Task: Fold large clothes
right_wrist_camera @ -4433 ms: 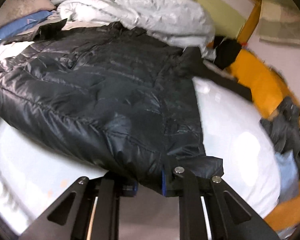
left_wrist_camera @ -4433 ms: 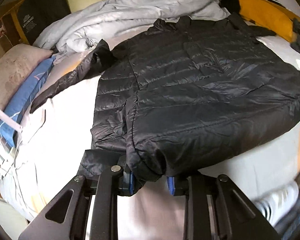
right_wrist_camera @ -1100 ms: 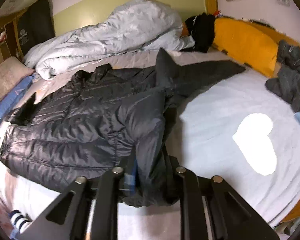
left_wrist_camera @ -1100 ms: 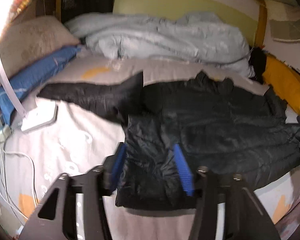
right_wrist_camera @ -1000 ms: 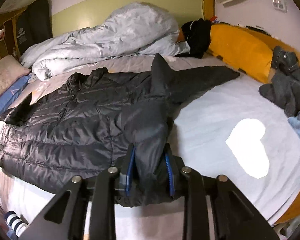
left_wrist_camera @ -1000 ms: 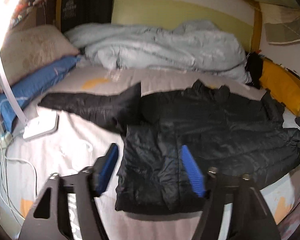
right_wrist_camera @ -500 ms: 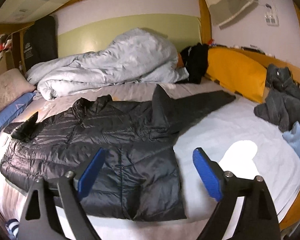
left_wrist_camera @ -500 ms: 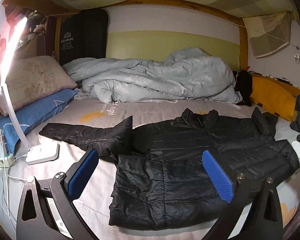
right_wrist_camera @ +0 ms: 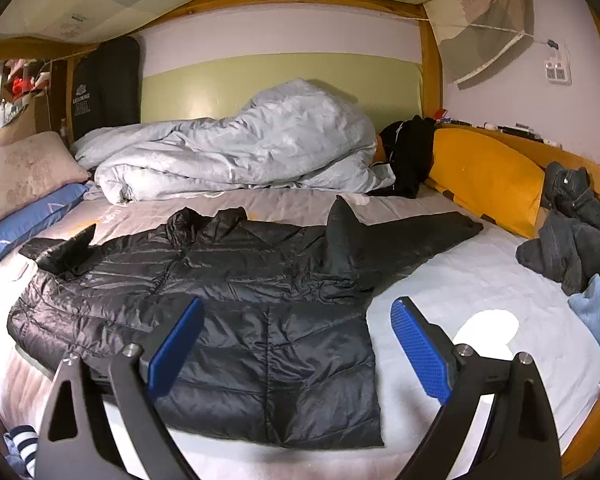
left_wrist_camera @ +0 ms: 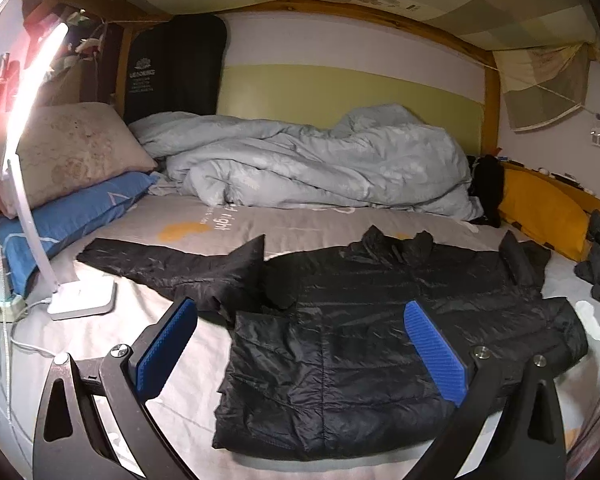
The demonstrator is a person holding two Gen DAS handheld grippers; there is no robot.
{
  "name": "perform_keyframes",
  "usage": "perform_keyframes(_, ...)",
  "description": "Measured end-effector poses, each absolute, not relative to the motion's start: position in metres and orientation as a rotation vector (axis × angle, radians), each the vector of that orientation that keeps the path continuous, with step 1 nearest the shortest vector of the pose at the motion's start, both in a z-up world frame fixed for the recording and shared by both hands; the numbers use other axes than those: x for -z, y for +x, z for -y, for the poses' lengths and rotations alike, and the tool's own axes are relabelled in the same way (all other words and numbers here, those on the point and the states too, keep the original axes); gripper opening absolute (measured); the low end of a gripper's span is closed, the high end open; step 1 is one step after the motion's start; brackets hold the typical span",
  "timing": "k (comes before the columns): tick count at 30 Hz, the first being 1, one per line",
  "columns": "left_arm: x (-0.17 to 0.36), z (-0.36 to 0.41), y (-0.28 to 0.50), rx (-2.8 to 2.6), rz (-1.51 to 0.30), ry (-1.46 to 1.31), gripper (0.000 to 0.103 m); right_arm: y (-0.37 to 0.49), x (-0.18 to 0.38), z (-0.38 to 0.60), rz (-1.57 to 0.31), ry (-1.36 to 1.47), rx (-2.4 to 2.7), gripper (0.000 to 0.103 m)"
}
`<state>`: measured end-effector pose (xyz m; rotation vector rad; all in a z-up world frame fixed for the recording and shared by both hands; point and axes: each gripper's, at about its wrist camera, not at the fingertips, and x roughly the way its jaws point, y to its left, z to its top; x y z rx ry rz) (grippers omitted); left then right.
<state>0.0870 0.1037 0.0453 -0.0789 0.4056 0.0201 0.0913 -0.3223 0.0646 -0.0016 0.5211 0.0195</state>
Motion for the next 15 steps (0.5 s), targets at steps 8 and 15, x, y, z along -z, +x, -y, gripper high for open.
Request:
perform_keyframes(8, -0.051, -0.1, 0.074, -0.004, -0.315, -0.065, 0.103, 0.091, -0.068, 0.336, -0.525, 0.07, -0.041, 0.091)
perform_keyframes(15, -0.055, -0.088, 0.09, -0.014, -0.363, -0.049, 0.103, 0.103, -0.074, 0.345, -0.576, 0.124, -0.082, 0.065)
